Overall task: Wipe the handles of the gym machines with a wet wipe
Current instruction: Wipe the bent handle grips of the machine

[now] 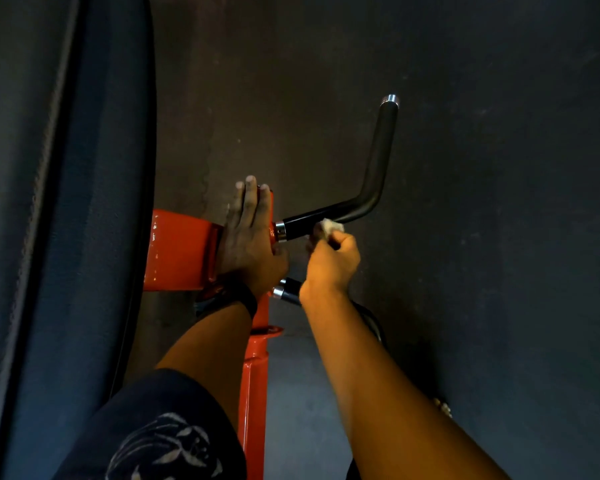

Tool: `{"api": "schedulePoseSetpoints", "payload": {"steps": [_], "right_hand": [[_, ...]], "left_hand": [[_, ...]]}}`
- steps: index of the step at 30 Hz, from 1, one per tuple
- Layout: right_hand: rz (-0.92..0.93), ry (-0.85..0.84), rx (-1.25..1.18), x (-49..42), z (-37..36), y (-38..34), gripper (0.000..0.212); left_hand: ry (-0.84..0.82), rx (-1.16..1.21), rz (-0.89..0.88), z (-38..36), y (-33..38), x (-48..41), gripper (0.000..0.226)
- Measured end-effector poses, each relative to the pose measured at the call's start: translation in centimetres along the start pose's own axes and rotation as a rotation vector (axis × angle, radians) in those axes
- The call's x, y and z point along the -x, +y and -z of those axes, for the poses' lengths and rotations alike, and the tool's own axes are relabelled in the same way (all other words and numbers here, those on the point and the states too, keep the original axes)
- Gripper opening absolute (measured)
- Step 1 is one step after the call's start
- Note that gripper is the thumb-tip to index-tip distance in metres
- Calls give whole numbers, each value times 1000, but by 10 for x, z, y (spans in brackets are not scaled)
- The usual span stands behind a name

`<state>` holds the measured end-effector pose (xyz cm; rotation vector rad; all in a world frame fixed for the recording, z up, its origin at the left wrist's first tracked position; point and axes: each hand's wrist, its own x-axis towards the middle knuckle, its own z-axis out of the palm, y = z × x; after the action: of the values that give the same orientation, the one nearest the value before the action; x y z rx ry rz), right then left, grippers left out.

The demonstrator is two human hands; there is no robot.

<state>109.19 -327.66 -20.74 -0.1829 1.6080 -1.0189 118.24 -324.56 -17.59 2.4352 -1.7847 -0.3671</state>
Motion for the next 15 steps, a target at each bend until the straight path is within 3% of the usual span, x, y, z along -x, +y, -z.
{"api": "schedulePoseSetpoints", "payload": {"steps": [4,7,10,13,15], "right_hand": [[-157,53,-168,-5,-6,-5,16],[-129,59,-147,-6,-2,-7,11],[203,143,150,-3,1,-6,9],[613,-68,415,18,-2,4,19],[734,-195,554,12,-1,1,27]], "left_hand": [[-15,-14,13,0,1,0,93],[9,10,11,2,1,1,90],[7,17,9,1,0,0,90],[-19,17,21,0,-2,-4,90],[-24,16,24,1,-2,-4,91]]}}
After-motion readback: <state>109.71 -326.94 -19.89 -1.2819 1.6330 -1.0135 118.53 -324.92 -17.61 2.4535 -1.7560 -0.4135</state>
